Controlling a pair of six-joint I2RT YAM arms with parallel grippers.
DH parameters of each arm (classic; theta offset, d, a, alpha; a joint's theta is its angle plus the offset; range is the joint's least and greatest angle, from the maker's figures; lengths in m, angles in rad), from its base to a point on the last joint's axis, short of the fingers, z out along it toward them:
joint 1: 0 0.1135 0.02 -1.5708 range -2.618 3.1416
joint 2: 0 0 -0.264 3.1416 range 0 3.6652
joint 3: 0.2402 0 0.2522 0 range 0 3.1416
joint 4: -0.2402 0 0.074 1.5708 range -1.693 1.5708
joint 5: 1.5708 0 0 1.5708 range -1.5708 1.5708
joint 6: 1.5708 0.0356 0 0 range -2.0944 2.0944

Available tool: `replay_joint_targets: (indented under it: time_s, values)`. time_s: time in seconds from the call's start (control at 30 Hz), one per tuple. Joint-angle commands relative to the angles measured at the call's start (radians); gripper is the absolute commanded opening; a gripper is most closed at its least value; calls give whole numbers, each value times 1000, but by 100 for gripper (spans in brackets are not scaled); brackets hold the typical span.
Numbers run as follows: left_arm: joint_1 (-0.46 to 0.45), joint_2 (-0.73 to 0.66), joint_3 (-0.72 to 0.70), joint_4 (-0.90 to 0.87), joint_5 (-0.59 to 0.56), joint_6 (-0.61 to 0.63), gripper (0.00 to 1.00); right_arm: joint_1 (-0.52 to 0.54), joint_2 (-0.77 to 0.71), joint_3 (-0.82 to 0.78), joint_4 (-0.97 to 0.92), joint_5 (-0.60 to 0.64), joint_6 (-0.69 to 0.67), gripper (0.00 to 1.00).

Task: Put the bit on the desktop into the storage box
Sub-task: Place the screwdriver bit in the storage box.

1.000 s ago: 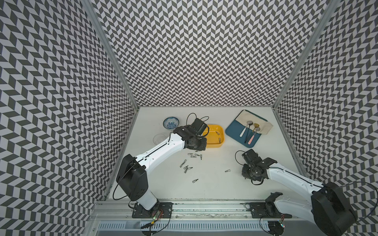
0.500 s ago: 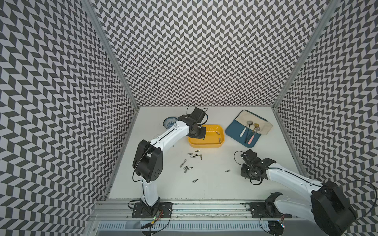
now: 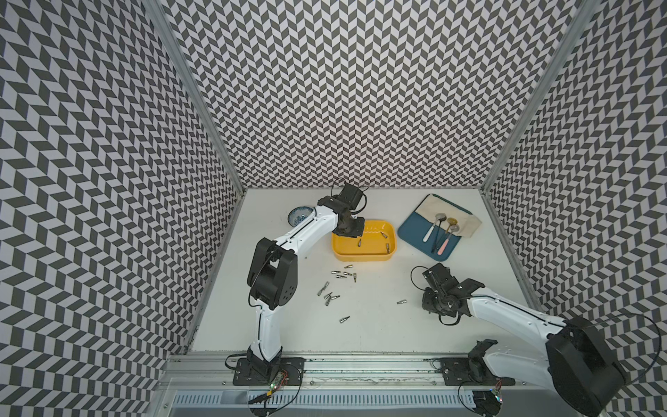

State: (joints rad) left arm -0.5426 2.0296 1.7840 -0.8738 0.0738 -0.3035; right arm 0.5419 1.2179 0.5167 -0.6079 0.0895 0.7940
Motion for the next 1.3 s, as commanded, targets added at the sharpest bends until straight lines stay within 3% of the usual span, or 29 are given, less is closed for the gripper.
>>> replay_joint_targets:
  time_s: [0.0, 1.03, 1.27]
  values:
    - [6, 27, 32, 2, 17, 21, 0, 13, 52, -48, -21, -47, 2, 0]
    - [4, 255, 102, -8, 45, 42, 0, 59, -16, 126, -148, -13, 1, 0]
    - [4, 203, 100, 13, 46, 41, 29, 64, -18, 293, -212, 21, -31, 0]
